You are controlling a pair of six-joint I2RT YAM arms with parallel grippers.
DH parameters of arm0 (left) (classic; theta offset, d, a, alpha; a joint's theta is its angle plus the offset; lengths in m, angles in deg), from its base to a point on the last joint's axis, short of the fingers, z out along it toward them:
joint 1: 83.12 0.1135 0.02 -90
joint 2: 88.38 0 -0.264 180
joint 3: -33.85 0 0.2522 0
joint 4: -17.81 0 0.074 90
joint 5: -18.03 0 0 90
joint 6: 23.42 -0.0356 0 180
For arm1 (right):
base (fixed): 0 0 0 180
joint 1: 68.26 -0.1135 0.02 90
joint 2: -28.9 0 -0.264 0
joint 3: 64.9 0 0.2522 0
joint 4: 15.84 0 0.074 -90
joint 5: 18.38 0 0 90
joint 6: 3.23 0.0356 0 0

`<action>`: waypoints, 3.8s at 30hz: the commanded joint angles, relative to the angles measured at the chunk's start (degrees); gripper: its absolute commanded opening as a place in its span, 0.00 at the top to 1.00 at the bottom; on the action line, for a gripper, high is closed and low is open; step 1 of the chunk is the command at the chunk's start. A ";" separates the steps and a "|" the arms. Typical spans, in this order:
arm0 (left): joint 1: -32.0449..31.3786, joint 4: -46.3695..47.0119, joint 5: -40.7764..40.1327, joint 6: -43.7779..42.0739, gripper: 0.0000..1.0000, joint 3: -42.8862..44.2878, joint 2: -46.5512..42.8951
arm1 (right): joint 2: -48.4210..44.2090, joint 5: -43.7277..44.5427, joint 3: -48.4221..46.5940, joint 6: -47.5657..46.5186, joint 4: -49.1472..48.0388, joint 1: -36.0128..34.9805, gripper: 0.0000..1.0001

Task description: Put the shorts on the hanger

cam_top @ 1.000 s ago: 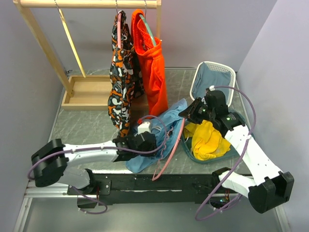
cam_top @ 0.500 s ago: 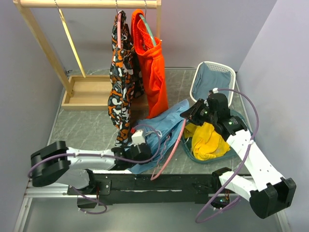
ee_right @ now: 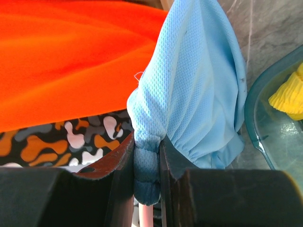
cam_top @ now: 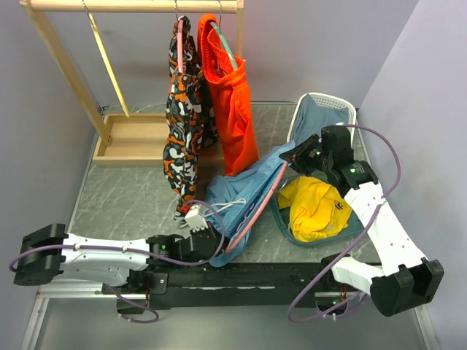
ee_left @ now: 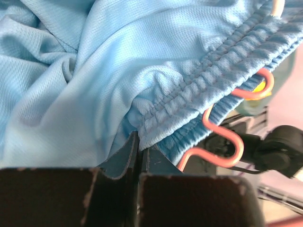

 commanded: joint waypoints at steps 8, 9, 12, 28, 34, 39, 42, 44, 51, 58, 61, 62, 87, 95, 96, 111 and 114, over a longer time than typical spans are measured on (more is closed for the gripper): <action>-7.75 -19.13 0.31 7.37 0.99 -1.57 0.67 | 0.89 9.86 -9.24 4.06 -11.61 6.43 1.00; -8.71 -19.66 0.22 7.64 0.99 -1.39 0.58 | 0.98 10.38 -9.51 4.06 -11.52 6.52 1.00; -9.60 -20.37 1.00 7.12 0.99 -0.95 -0.39 | 1.16 10.91 -9.16 5.11 -12.49 6.96 1.00; -12.76 -31.97 3.46 2.63 0.99 8.88 -7.85 | -1.83 20.32 -4.94 1.60 -11.96 6.79 1.00; -12.59 -38.29 3.55 0.17 0.99 16.79 -8.56 | -2.18 26.81 -4.32 0.29 -11.08 0.47 1.00; -10.22 -41.46 4.78 -2.99 0.99 22.50 -6.90 | -3.41 33.14 -4.94 -0.42 -10.03 -5.33 1.00; -7.15 -41.65 6.62 -6.31 0.99 24.00 -7.15 | -3.94 35.78 -4.94 -1.03 -9.85 -7.79 1.00; -2.08 -37.54 11.35 -10.09 0.99 24.01 -7.85 | -4.29 40.08 -5.03 -1.73 -9.33 -9.64 1.00; 0.51 -35.58 22.62 -17.67 0.99 24.54 -5.93 | -2.01 43.09 -7.13 -4.99 -9.42 -6.58 1.00; 0.42 -34.78 28.95 -17.67 0.99 20.94 -7.77 | 0.89 44.32 -10.29 -6.31 -10.30 -3.94 1.00; -0.19 -34.61 30.71 -17.06 0.99 17.86 -9.35 | 1.25 43.61 -10.39 -6.39 -11.43 -1.91 1.00; -0.63 -34.18 31.41 -17.06 0.99 16.99 -9.53 | 1.51 43.78 -10.56 -6.57 -11.61 -1.74 1.00; 6.13 -36.02 22.38 -26.02 0.96 36.04 2.32 | 0.81 44.15 -9.94 -1.57 -6.52 -10.44 1.00; 8.68 -32.41 19.55 -34.10 0.67 42.64 5.67 | 1.07 32.89 -8.28 2.92 -0.55 -10.26 1.00; 8.68 -31.98 19.12 -34.54 0.54 42.64 5.33 | 1.16 32.28 -8.80 3.44 0.25 -10.26 1.00; -6.07 -30.75 -1.00 -32.97 0.31 26.65 -4.00 | 5.90 28.06 -13.55 7.13 10.45 -7.63 1.00; -10.29 -26.45 -6.28 -30.95 0.29 25.42 -1.02 | 6.52 26.65 -13.21 8.19 10.80 -7.63 1.00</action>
